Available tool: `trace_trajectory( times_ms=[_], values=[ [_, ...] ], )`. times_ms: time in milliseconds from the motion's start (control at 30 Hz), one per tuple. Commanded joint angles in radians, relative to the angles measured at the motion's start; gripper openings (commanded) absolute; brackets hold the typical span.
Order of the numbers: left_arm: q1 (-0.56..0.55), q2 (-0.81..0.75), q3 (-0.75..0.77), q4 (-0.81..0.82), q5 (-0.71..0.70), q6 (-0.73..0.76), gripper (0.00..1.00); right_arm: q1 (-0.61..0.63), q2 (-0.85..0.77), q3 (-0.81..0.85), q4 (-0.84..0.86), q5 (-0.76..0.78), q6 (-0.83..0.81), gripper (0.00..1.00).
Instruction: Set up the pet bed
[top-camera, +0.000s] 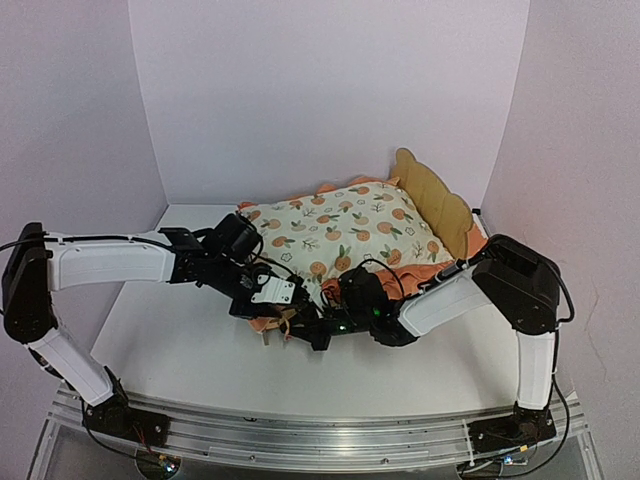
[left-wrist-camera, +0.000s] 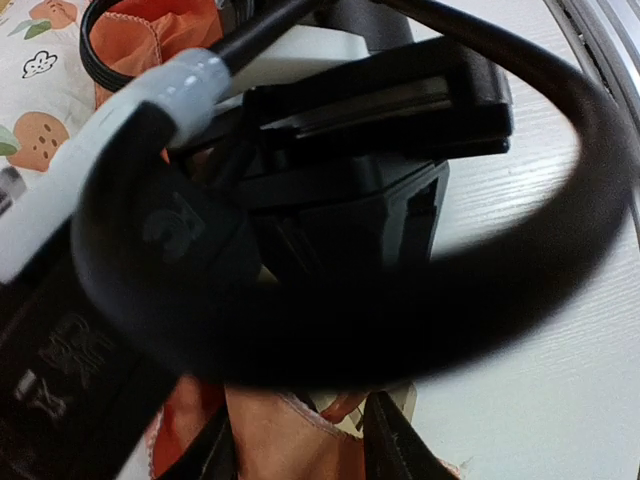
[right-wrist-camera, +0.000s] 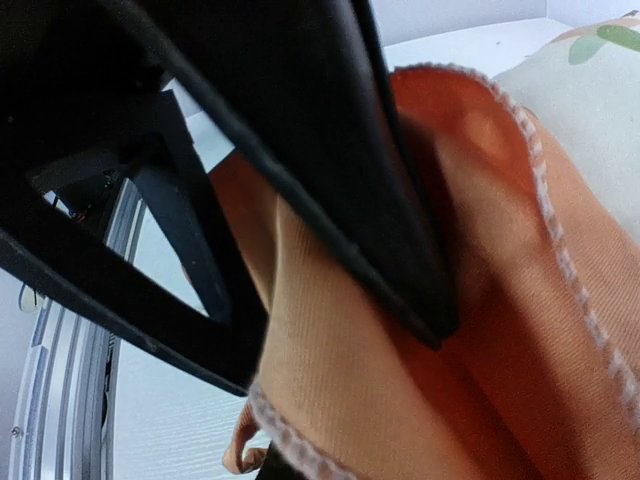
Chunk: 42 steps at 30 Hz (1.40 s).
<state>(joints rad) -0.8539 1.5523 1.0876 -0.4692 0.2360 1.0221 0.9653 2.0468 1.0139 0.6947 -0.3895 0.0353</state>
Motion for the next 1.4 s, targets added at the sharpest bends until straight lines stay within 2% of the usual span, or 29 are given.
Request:
trace_trajectory(
  times_ms=[0,67,167,267,367,433,533,733,833,1033,1233,1367],
  values=[
    [0.006,-0.098,-0.022,0.023,-0.001,-0.007,0.46,0.005,0.013,0.033,0.069,-0.005,0.021,0.00],
    [0.006,-0.138,-0.038,0.047,0.001,-0.017,0.48,0.005,0.015,0.037,0.071,-0.016,0.025,0.00],
    [0.006,-0.205,-0.070,0.074,0.038,-0.016,0.46,0.004,0.016,0.038,0.074,-0.034,0.034,0.00],
    [0.006,-0.249,-0.101,0.058,0.076,-0.004,0.35,0.005,0.020,0.041,0.074,-0.042,0.041,0.00],
    [0.005,-0.259,-0.122,-0.048,0.109,0.030,0.20,0.005,0.032,0.044,0.074,-0.042,0.048,0.00],
    [0.004,-0.264,-0.154,-0.097,0.121,0.046,0.15,0.005,0.041,0.050,0.075,-0.043,0.054,0.00],
    [-0.003,-0.274,-0.211,-0.091,0.116,0.058,0.15,0.005,0.054,0.064,0.074,-0.062,0.066,0.00],
    [-0.002,-0.282,-0.363,0.108,0.007,0.121,0.14,0.004,0.061,0.074,0.073,-0.083,0.074,0.00],
    [0.000,-0.291,-0.417,0.208,0.007,0.126,0.18,0.006,0.067,0.079,0.065,-0.093,0.077,0.00],
    [0.007,-0.245,-0.419,0.364,-0.034,0.080,0.22,0.008,0.074,0.077,0.051,-0.094,0.077,0.00],
    [0.051,-0.249,-0.436,0.405,0.013,0.109,0.22,0.015,0.080,0.089,0.039,-0.113,0.067,0.00],
    [0.053,-0.238,-0.441,0.408,0.049,0.131,0.27,0.019,0.082,0.098,0.039,-0.121,0.064,0.00]
  ],
)
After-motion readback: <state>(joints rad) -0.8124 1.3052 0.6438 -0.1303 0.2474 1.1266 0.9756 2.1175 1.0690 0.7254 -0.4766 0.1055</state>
